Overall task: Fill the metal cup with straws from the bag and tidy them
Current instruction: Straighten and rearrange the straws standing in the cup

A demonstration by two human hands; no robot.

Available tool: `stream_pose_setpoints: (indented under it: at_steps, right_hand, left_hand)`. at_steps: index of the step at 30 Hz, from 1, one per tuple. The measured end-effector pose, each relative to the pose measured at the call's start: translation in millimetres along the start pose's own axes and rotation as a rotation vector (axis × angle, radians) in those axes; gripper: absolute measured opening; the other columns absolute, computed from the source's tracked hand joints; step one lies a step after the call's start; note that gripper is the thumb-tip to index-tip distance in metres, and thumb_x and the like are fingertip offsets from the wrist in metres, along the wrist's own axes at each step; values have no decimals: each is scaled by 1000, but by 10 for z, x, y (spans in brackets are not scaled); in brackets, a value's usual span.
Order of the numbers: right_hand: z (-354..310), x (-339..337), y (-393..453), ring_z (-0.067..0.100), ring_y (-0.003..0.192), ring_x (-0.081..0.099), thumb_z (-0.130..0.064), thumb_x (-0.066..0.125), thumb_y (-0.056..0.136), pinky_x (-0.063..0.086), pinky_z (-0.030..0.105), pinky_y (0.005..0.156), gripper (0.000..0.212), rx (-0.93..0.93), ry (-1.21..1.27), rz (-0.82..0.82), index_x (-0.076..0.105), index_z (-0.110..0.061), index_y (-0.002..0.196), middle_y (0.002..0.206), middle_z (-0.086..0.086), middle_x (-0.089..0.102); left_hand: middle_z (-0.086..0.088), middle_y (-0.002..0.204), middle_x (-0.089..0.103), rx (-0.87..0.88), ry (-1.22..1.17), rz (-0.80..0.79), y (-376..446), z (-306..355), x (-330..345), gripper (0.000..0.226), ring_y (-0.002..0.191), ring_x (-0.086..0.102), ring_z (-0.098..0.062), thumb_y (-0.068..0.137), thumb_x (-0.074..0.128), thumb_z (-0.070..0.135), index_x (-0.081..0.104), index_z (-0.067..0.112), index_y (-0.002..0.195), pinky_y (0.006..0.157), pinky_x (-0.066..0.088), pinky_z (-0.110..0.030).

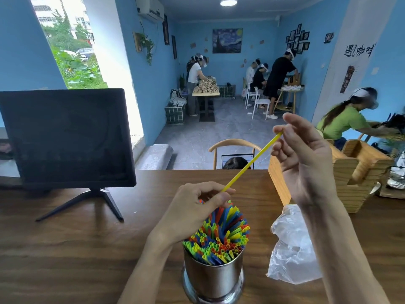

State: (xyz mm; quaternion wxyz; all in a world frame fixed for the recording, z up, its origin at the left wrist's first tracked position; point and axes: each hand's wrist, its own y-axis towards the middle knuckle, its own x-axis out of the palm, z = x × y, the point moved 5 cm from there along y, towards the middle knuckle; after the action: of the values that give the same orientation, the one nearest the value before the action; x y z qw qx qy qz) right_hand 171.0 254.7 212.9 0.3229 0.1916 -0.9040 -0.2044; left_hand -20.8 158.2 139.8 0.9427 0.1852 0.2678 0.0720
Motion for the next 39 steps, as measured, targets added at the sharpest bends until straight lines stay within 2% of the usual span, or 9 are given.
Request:
stream_pose_setpoints:
  at_steps: [4,8,12,15,19,24,29,33,39]
  right_hand:
    - [163,-53,-32,5,64,65,-14,64,86,56,15,63,22,204,192,46,78,-20,102,88,-4,73]
    - [364,-70,-138,6,66,67,-8,62,85,57,16,64,30,400,355,71,78,-12,111,87,-2,72]
    - [477,-69,-182,7,69,68,-9,61,87,59,18,67,37,438,362,52,71,-8,123,91,0,72]
    - [521,-101,-189,12,78,72,-13,61,91,60,21,71,32,439,366,-8,76,-9,119,101,3,75]
    - [599,-268,-180,13,70,66,-21,70,90,56,22,61,20,412,-31,-117,79,-18,108,93,7,71]
    - [854,-452,-309,12,73,62,-36,75,86,49,21,62,17,540,-751,-385,78,-21,94,86,2,74]
    - [1007,-383,-441,6,75,67,-49,79,84,52,23,66,30,626,-821,-541,77,-22,96,84,-5,74]
    - [994,-347,-429,9,78,70,-63,79,75,54,25,69,43,601,-781,-529,81,-23,92,89,1,77]
    - [1006,-389,-399,15,80,72,-61,84,69,57,26,70,44,611,-764,-508,83,-20,87,89,7,79]
  left_hand:
    - [3,74,74,13,-169,91,-26,-6,-163,18,85,72,-9,97,62,40,78,43,105,83,52,-16]
    - [0,67,70,-21,-156,94,-72,-70,-235,21,77,69,-15,93,60,41,78,45,103,82,51,-17]
    - [7,82,73,-39,-31,51,-99,-112,-231,26,81,64,-10,102,53,43,66,53,123,82,52,-28]
    - [12,94,76,-69,3,116,-83,-96,-230,19,96,69,-10,101,51,41,64,49,112,93,54,-43]
    - [9,105,78,-66,-140,241,-66,-87,-316,15,99,72,-16,100,47,40,55,28,104,91,53,-38]
    - [11,96,73,-97,-169,191,-72,-109,-174,12,84,77,-15,102,61,21,65,32,99,72,57,-20]
    - [19,97,71,-127,41,132,-88,-198,-105,15,92,71,-3,93,67,36,58,46,100,80,55,-26]
    - [19,94,72,-109,106,112,-79,-170,-126,20,92,67,-3,78,64,47,55,43,96,82,51,-27]
    - [24,104,70,-85,48,151,-81,-122,-92,28,102,65,2,86,61,60,52,53,112,85,49,-25]
